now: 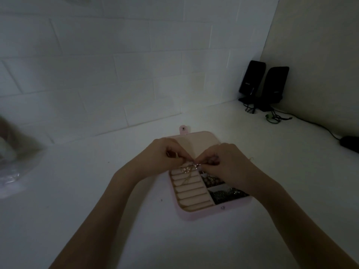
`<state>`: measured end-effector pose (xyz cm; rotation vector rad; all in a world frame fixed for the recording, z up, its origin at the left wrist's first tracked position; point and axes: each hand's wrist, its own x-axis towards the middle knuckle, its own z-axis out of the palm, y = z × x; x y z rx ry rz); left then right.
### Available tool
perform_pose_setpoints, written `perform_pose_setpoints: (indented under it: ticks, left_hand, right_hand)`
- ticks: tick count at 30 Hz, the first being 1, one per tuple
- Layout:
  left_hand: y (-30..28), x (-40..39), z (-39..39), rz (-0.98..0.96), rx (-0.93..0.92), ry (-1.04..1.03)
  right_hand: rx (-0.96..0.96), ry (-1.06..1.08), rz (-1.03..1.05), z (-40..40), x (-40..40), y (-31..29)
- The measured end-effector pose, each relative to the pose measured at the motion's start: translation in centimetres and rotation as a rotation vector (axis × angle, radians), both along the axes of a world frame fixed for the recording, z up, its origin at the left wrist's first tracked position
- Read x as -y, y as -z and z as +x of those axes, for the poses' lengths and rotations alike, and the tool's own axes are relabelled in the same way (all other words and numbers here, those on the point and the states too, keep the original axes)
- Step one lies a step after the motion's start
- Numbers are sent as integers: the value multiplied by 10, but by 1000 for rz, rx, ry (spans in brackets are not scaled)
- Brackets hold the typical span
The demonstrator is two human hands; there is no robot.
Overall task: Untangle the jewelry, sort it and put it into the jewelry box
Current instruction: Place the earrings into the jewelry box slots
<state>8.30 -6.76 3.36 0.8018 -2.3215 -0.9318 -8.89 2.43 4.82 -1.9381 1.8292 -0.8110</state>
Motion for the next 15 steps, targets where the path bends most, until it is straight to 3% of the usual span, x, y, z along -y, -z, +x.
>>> perform_pose_setpoints:
  ticks: [15]
  left_hand:
    - [-3,-3,-1,12,59,-2]
  right_hand:
    - [5,-17,-3,-2,0,1]
